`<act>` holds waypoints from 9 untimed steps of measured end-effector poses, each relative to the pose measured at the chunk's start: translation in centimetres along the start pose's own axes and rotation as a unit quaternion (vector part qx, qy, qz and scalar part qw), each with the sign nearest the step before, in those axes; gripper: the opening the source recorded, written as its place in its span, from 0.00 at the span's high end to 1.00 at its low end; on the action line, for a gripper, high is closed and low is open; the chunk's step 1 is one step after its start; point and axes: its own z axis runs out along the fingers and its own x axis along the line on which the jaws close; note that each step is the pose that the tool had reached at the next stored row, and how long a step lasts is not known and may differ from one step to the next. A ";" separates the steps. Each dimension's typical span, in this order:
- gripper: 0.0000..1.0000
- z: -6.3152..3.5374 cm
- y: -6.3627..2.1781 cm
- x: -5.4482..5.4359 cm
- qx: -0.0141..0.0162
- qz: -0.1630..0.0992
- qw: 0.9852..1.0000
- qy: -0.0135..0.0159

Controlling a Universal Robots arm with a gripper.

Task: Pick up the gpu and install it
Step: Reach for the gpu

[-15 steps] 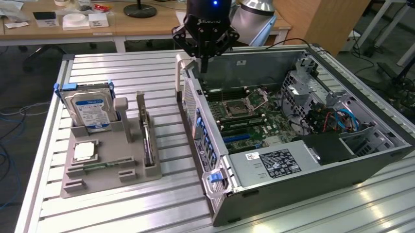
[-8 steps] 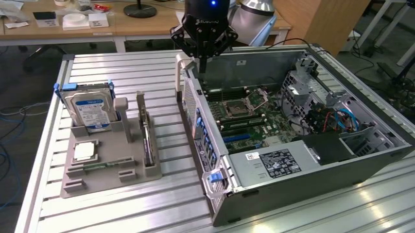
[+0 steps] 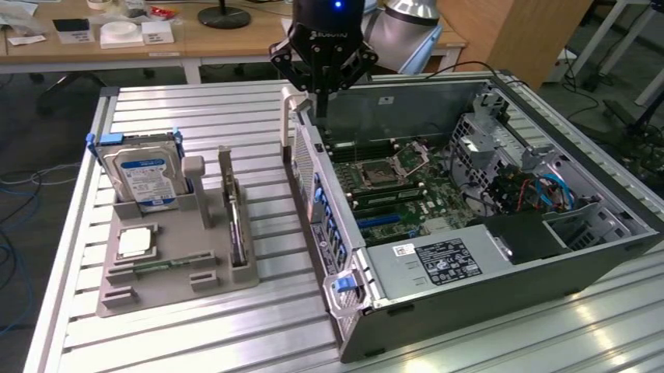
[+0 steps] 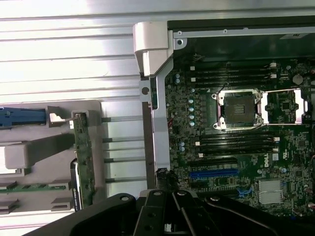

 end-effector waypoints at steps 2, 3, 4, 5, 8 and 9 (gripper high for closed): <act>0.89 0.00 -0.01 0.1 0.000 0.000 1.000 0.000; 0.89 0.00 -0.01 0.1 0.000 0.000 1.000 0.000; 0.89 0.00 -0.02 0.2 0.000 0.000 1.000 0.000; 0.89 0.00 -0.02 0.3 0.000 0.000 1.000 0.000; 0.89 0.00 -0.03 0.4 0.000 0.000 1.000 0.000; 0.89 0.00 -0.03 0.4 0.000 0.000 1.000 0.000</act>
